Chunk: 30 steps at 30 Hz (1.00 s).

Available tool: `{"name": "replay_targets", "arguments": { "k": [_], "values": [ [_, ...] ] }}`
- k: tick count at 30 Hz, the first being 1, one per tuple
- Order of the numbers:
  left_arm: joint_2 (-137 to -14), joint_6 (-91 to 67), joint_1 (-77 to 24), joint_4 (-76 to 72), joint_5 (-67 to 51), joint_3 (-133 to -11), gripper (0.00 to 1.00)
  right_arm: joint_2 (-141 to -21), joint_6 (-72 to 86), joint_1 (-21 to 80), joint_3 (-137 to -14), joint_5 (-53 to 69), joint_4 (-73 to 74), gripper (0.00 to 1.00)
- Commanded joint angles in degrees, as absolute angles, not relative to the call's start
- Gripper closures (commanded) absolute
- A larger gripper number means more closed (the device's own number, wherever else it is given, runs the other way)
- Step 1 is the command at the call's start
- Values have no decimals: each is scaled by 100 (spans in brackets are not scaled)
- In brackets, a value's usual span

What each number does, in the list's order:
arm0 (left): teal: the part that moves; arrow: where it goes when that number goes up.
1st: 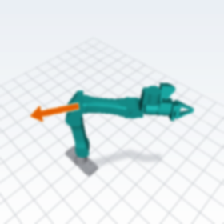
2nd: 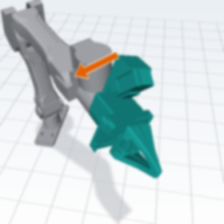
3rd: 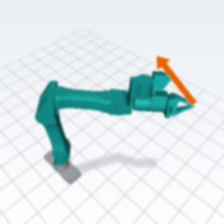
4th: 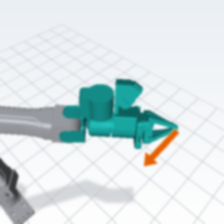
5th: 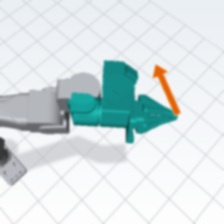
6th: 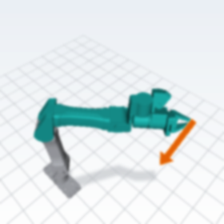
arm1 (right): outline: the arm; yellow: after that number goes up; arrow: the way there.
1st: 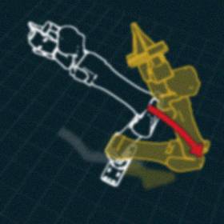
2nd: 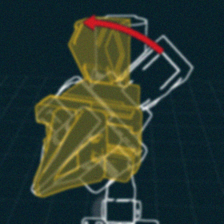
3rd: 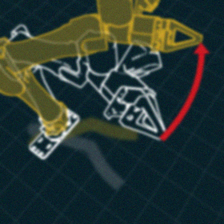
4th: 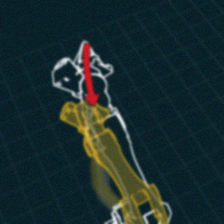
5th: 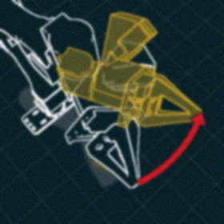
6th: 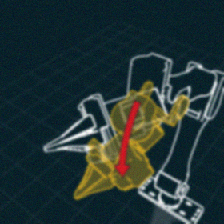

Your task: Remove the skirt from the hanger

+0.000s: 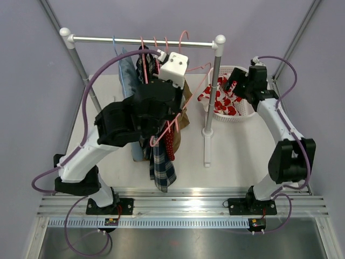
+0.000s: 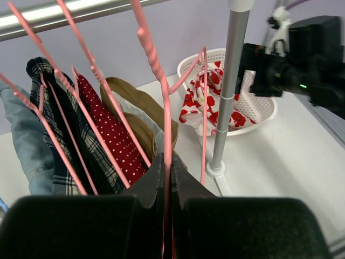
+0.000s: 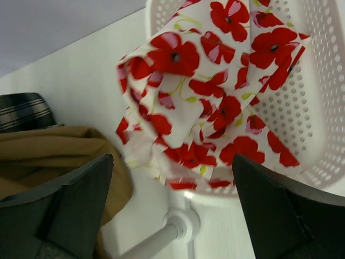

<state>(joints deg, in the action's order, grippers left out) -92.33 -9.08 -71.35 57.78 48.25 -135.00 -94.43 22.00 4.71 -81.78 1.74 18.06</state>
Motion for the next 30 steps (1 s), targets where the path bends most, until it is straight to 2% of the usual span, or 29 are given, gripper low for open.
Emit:
{"name": "replay_targets", "arguments": {
  "k": [1,5,11,20,29,30],
  "values": [
    [-9386,-659,-7154,5090,5484,-13860,100,-8070,2768,492,-7709,799,1195,1],
    [-9536,-501,-6865,4650,5590,-13860,100,-6904,3023,501,-6971,1256,1327,0],
    [-10001,-930,-5986,4359,4362,-14088,100,-5548,3129,501,-6144,1616,1642,1],
    [-10907,-1502,-5555,4201,3069,-14362,100,-4992,2716,501,-6082,1485,2232,1],
    [-10828,-1731,-5748,4175,2988,-13817,100,-4992,2865,492,-5845,1661,2100,1],
    [-10819,-1740,-5765,4236,3006,-13790,95,-4983,2865,492,-5853,1661,2109,1]
  ]
}}
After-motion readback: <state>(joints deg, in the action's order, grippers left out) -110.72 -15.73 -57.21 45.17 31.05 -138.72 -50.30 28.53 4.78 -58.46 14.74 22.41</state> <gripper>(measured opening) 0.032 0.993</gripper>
